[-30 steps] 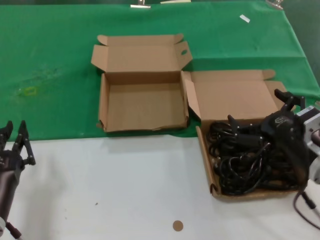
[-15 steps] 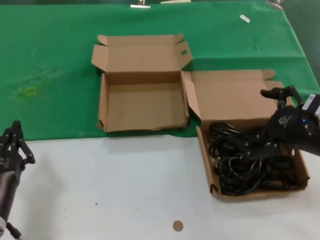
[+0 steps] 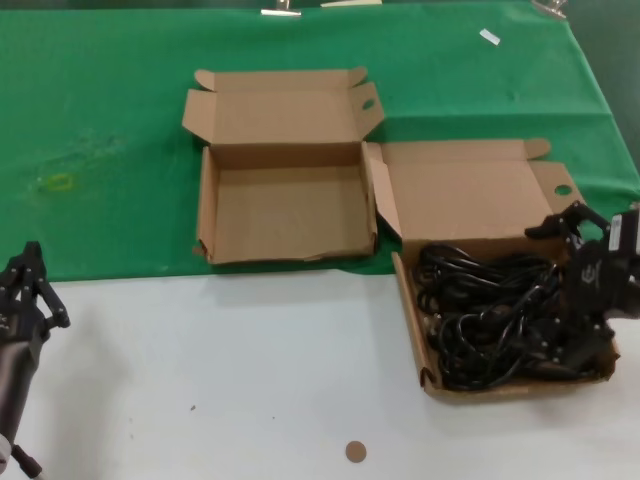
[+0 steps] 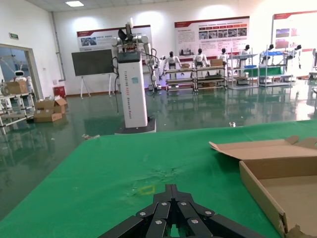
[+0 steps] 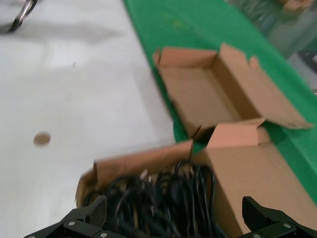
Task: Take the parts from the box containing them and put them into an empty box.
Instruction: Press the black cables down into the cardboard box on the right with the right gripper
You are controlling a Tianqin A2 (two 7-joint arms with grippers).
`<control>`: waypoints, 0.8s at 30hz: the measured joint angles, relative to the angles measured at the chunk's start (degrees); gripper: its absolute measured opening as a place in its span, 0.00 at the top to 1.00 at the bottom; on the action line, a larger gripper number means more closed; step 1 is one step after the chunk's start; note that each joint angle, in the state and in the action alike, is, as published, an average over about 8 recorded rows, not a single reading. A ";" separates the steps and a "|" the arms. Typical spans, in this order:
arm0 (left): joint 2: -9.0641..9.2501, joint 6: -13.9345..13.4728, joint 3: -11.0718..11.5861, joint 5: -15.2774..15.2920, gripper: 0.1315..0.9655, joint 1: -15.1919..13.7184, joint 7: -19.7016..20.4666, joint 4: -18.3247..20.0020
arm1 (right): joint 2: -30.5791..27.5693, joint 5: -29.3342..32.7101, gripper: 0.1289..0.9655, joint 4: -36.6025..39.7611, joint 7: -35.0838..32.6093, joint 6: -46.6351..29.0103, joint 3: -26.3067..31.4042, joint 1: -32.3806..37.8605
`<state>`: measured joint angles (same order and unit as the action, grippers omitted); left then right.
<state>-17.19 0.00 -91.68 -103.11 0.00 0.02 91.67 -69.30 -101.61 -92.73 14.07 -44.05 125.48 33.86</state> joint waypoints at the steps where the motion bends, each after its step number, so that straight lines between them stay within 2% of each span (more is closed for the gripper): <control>1: 0.00 0.00 0.00 0.00 0.99 0.00 0.00 0.00 | 0.52 0.97 0.00 0.84 -0.42 -1.84 -0.35 0.57; 11: 0.00 0.00 0.00 0.00 0.99 0.00 0.00 0.00 | 5.96 8.61 0.00 8.30 -6.64 -15.03 -2.91 4.50; 16: 0.00 0.00 0.00 0.00 0.99 0.00 0.00 0.00 | 8.66 11.71 0.00 11.11 -9.04 -17.51 -3.99 5.46; 24: 0.00 0.00 0.00 0.00 0.99 0.00 0.00 0.00 | 11.90 15.32 0.08 13.64 -10.76 -18.86 -5.55 5.63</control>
<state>-17.19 0.00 -91.68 -103.11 0.00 0.02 91.67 -57.41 -86.29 -79.08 3.31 -62.91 119.93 39.50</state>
